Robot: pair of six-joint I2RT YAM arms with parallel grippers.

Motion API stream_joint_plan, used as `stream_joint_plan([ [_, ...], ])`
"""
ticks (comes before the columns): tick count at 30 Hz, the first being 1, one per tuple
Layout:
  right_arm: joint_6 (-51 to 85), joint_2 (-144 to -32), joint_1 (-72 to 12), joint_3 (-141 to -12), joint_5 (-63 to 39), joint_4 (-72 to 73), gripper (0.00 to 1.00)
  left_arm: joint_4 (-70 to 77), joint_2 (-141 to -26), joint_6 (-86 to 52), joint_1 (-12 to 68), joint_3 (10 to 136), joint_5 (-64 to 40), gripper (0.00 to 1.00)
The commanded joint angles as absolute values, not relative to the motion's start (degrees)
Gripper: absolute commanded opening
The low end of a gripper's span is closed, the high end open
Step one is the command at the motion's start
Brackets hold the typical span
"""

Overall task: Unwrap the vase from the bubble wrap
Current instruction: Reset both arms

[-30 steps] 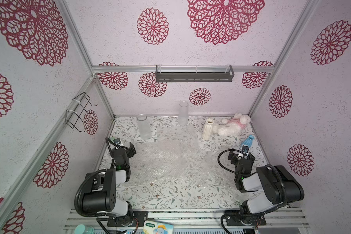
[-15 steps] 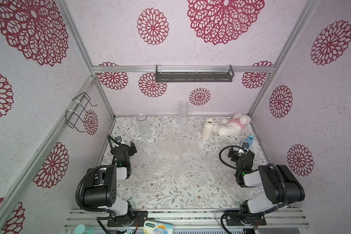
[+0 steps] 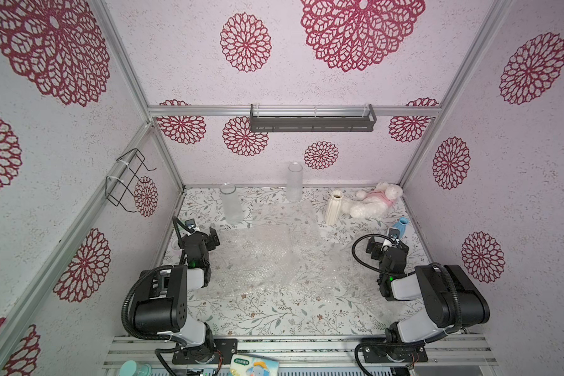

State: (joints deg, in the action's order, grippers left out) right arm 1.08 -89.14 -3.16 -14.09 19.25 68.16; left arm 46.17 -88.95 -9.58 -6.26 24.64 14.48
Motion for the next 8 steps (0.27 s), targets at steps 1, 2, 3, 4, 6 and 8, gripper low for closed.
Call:
stream_joint_plan([
  [1,2.0,-88.2,-3.0,-14.7,19.2,68.9,0.99,47.2,-88.1,-8.8,-6.5,24.8,14.5,0.97],
  [2,2.0,-88.2,-3.0,-14.7,19.1,68.9,0.99,47.2,-88.1,-8.7,-6.5,24.8,14.4,0.97],
  [3,2.0,-88.2,-3.0,-14.7,19.1,68.9,0.99,47.2,-88.1,-8.7,-6.5,24.8,14.4,0.97],
  [4,2.0,-88.2,-3.0,-14.6,19.1,68.9,0.99,47.2,-88.1,-8.7,-6.5,24.8,14.4,0.97],
  [6,2.0,-88.1,-2.9,-14.6,19.1,68.9,0.99,47.2,-88.1,-8.7,-6.5,24.8,14.4,0.97],
  [8,2.0,-88.1,-3.0,-14.5,19.1,69.1,0.99,47.2,-88.1,-8.7,-6.5,24.8,14.4,0.97],
])
